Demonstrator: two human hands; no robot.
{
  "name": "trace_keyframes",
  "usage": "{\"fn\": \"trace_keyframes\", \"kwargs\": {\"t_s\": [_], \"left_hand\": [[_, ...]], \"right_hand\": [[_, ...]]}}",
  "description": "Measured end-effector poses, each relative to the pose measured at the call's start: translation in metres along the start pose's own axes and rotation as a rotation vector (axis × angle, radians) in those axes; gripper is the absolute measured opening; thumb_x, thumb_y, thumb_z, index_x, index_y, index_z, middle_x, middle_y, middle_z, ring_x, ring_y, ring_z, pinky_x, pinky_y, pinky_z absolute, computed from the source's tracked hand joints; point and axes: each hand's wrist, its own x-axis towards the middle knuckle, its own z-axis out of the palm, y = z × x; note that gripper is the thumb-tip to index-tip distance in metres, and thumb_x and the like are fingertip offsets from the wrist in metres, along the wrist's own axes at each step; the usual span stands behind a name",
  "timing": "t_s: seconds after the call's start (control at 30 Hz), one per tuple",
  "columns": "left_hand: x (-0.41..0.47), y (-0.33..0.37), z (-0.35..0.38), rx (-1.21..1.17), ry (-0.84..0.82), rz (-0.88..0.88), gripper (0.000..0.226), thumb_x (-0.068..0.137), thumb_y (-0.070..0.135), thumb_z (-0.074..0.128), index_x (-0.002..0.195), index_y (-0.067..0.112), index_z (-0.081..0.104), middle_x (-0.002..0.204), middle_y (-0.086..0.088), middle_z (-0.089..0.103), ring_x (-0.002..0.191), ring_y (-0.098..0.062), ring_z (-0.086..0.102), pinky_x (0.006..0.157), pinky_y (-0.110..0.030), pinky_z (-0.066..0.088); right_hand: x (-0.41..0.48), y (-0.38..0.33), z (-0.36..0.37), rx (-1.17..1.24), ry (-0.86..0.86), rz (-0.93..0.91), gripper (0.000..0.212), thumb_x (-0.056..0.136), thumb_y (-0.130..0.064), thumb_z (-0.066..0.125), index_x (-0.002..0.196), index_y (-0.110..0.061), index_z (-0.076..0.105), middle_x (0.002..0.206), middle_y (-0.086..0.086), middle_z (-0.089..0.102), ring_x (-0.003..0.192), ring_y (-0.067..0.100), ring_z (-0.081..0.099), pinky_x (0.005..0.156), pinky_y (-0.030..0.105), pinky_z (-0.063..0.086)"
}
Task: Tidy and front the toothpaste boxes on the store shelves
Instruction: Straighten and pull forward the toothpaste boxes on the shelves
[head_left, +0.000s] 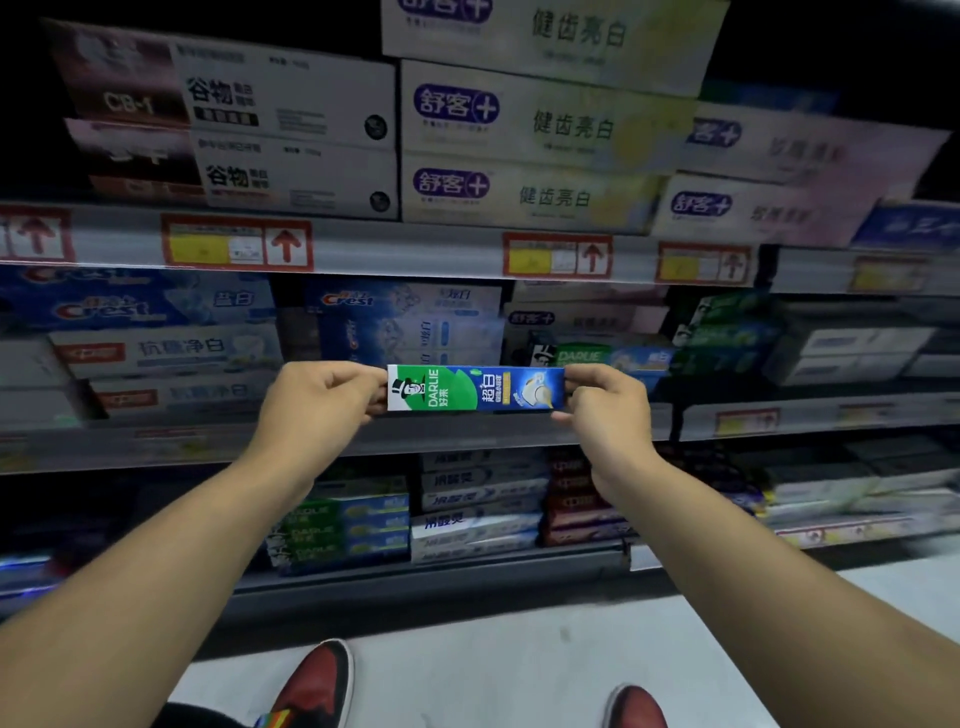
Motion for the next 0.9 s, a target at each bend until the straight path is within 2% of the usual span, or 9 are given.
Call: {"fn": "trace_keyframes", "kwargs": {"t_s": [0.17,0.23,0.4,0.63,0.83,0.9], "left_hand": [[-0.001,0.003,0.024,0.018,-0.036,0.039,0.033,0.093,0.010,0.056,0.087,0.031,0.081,0.084,0.009,0.079,0.088,-0.013,0.075,0.090,-0.041,0.060],[-0.002,0.004,0.029,0.023,-0.037,0.049,0.035,0.092,0.011,0.056,0.082,0.034,0.080,0.083,0.009,0.078,0.088,-0.013,0.075,0.091,-0.043,0.059],[-0.004,0.004,0.034,0.010,-0.014,0.062,0.042,0.092,0.010,0.058,0.071,0.041,0.078,0.082,0.009,0.078,0.087,-0.013,0.075,0.091,-0.044,0.059],[-0.006,0.007,0.037,-0.003,-0.010,0.065,0.038,0.091,0.013,0.057,0.078,0.040,0.080,0.085,0.009,0.078,0.092,-0.016,0.074,0.091,-0.047,0.059],[-0.006,0.010,0.046,-0.004,-0.026,0.076,0.032,0.088,0.015,0.057,0.085,0.035,0.082,0.086,0.009,0.078,0.093,-0.016,0.074,0.093,-0.048,0.059],[-0.006,0.012,0.050,-0.008,-0.023,0.085,0.032,0.090,0.013,0.058,0.086,0.034,0.081,0.086,0.011,0.078,0.093,-0.015,0.074,0.093,-0.046,0.059]], "right_hand": [[0.008,0.003,-0.023,-0.005,0.046,-0.016,0.035,0.097,0.004,0.044,0.114,-0.012,0.070,0.117,0.007,0.068,0.098,0.016,0.069,0.078,0.032,0.062],[0.009,0.005,-0.030,-0.018,0.042,-0.025,0.035,0.098,0.002,0.044,0.117,-0.012,0.070,0.119,0.007,0.069,0.100,0.016,0.069,0.078,0.031,0.062],[0.006,0.002,-0.038,-0.043,0.030,-0.058,0.034,0.099,0.001,0.044,0.115,-0.013,0.071,0.114,0.005,0.071,0.099,0.015,0.069,0.082,0.036,0.062],[0.000,-0.009,-0.040,-0.036,0.045,-0.106,0.039,0.096,0.005,0.042,0.094,-0.025,0.067,0.100,-0.002,0.069,0.094,0.015,0.067,0.086,0.047,0.060],[0.003,-0.009,-0.046,-0.043,0.077,-0.104,0.041,0.096,0.003,0.044,0.089,-0.032,0.065,0.098,-0.007,0.067,0.091,0.011,0.066,0.087,0.050,0.059],[0.004,-0.009,-0.049,-0.048,0.090,-0.100,0.039,0.096,0.002,0.044,0.095,-0.029,0.068,0.100,-0.007,0.068,0.091,0.009,0.066,0.086,0.048,0.060]]}}
